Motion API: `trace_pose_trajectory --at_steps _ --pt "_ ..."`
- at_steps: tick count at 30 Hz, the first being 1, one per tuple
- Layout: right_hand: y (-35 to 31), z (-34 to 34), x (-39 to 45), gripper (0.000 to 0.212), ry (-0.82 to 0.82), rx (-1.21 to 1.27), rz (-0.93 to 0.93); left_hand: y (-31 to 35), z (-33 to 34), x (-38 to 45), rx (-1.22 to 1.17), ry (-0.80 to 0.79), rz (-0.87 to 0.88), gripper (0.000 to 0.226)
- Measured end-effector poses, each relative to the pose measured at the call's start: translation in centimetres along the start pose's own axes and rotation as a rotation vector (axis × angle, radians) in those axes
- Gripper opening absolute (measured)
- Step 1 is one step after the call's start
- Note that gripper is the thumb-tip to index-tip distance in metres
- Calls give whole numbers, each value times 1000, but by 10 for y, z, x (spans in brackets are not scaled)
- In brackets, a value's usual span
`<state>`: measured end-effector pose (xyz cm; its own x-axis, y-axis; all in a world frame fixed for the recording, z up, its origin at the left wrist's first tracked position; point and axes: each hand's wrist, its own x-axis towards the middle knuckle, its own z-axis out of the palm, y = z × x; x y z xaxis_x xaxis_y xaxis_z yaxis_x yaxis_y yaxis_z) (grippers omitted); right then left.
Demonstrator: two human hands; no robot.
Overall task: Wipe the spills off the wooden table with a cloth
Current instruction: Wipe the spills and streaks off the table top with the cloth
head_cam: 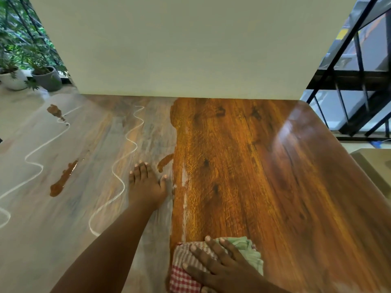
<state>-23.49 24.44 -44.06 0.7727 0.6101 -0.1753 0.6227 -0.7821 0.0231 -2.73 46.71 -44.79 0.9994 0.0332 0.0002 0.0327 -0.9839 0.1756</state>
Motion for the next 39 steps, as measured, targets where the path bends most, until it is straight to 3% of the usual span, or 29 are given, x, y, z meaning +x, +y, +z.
trace_pose_trajectory --at_steps 6,14,26,34,39 --pt "-21 -7 51 56 15 -60 -39 1 -1 1 -14 -11 -2 77" --pt "10 1 10 52 25 -233 -97 0 -3 3 -60 -13 4 78" --pt "-61 -6 81 59 38 -69 -102 -1 -2 4 -71 -22 28 78" --pt "-29 -6 25 56 -89 -115 -60 -2 -5 3 -100 -21 47 79" --pt "-34 -16 28 56 -121 -8 -33 -2 -5 3 -90 -44 43 78"
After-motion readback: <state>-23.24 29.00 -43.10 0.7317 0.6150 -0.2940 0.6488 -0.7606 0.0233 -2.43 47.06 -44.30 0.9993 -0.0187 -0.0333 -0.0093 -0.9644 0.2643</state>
